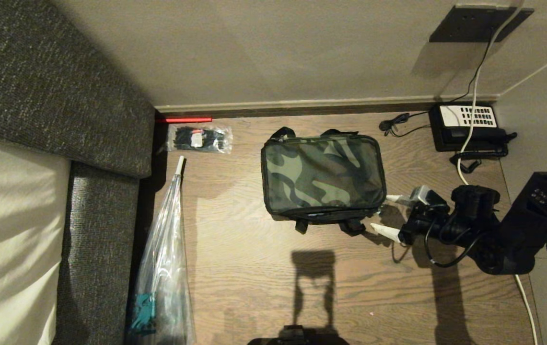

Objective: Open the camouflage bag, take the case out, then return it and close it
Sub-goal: Open the top of the storage box

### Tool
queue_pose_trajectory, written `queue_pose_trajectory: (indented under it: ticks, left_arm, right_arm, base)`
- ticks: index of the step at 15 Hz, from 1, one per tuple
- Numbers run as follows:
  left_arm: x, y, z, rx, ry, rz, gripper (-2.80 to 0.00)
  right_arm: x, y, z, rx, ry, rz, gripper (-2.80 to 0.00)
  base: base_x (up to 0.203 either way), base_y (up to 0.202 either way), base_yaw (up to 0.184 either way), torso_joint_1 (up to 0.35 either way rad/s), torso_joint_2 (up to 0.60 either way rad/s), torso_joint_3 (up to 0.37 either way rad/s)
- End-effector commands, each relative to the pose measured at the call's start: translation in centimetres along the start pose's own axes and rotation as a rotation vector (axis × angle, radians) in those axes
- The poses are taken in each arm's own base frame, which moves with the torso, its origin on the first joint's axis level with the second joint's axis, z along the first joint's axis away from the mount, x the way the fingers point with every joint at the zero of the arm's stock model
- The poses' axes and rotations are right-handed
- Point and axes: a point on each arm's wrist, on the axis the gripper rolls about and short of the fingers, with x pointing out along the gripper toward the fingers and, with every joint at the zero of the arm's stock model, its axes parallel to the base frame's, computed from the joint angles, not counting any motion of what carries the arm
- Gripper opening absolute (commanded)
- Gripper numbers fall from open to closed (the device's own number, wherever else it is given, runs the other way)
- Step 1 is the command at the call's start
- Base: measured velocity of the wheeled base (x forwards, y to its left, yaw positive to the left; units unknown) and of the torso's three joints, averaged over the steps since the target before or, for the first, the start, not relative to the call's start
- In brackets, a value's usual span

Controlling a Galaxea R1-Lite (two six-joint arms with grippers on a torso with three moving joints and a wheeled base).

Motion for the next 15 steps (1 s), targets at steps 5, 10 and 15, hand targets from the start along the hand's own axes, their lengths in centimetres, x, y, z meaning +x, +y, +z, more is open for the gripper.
queue_pose_trajectory:
  ticks: [5, 10, 15]
  left_arm:
    - [0.0, 0.0, 0.0, 0.000, -0.001, 0.000, -2.80]
    - [0.0, 0.0, 0.0, 0.000, -0.001, 0.000, -2.80]
    - [0.0, 0.0, 0.0, 0.000, 0.000, 0.001, -2.80]
  right_arm:
    - [1.7, -1.8, -3.4, -0.138, -0.028, -0.053, 0.00]
    - [2.0, -2.3, -3.4, -0.134, -0.037, -0.054, -2.80]
    - [2.1, -2.2, -3.7, -0.133, -0.036, -0.053, -2.80]
  base:
    - [0.000, 0.000, 0.000, 0.000, 0.00, 0.000]
    - [0.000, 0.000, 0.000, 0.000, 0.00, 0.000]
    - [0.000, 0.000, 0.000, 0.000, 0.00, 0.000]
